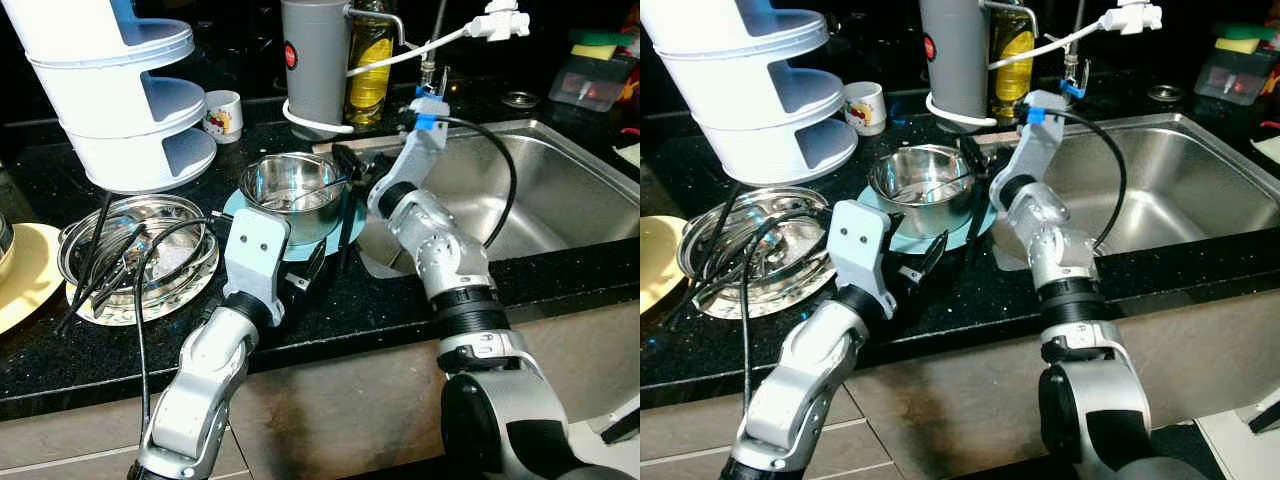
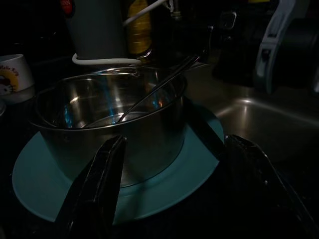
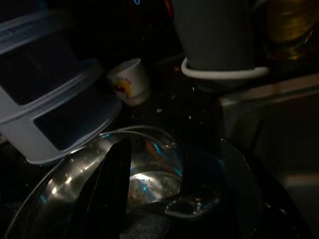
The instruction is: Kitchen organization
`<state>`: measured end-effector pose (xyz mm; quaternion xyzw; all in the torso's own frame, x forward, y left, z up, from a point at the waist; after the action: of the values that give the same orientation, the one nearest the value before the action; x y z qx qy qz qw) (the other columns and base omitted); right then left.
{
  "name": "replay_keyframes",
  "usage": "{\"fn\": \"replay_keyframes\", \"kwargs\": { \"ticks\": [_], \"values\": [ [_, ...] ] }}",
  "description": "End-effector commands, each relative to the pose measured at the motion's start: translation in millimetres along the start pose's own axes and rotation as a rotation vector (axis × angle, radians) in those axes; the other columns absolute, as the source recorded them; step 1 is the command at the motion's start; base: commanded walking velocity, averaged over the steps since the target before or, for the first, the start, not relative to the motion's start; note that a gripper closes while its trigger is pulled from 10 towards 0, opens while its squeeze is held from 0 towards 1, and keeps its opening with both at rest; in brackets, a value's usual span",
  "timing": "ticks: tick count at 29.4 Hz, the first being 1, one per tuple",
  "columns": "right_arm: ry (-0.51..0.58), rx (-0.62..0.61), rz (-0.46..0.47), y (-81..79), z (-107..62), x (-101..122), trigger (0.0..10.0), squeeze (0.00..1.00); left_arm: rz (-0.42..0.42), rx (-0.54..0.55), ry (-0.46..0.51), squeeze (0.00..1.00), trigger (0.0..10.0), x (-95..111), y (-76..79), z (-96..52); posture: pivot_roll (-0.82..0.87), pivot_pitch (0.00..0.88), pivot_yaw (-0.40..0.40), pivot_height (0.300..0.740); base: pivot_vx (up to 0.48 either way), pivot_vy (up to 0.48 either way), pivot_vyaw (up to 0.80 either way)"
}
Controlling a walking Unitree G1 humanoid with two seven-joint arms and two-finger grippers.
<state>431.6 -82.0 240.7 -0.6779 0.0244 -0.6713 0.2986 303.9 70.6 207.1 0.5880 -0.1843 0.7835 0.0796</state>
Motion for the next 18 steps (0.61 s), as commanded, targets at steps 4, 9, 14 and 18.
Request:
{"fn": "replay_keyframes", "kwargs": {
  "ticks": [4,9,14,18],
  "values": [
    [-0.033,-0.011,0.003,-0.1,2.7,-1.7,7.6,0.0,0.01,0.003,-0.008,0.0,10.0,0.1,-2.9,0.6,0.02,0.0,0.018,0.74,0.0,0.0,0.0],
    [-0.032,-0.004,0.031,-0.2,3.1,-1.1,0.0,0.0,0.008,0.003,-0.008,0.0,10.0,0.1,-2.9,1.0,0.02,0.0,0.017,0.74,0.0,0.0,0.0],
    [-0.029,0.002,0.059,-0.7,3.1,1.8,0.0,0.0,0.003,0.0,-0.009,0.0,10.0,-0.5,-1.6,1.3,0.02,0.0,0.016,0.74,0.0,0.0,0.0],
    [-0.023,0.006,0.074,-0.2,2.7,4.7,0.0,0.0,0.002,-0.004,-0.008,0.0,10.0,-0.7,-0.5,2.1,0.01,0.0,0.017,0.74,0.0,0.0,0.0]
  ]
}}
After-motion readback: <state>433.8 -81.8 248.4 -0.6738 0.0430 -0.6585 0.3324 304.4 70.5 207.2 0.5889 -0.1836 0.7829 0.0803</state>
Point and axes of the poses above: a point about 5 cm out from each wrist's last joint towards the gripper, its own z axis pointing out of the wrist towards the gripper, its own x axis along the axis of the wrist's last joint, y = z × x, the point moved 4 cm from there along z, pointing out of the wrist towards the gripper, and after that the axes turned 7 degrees about z, right-handed, at the moved point
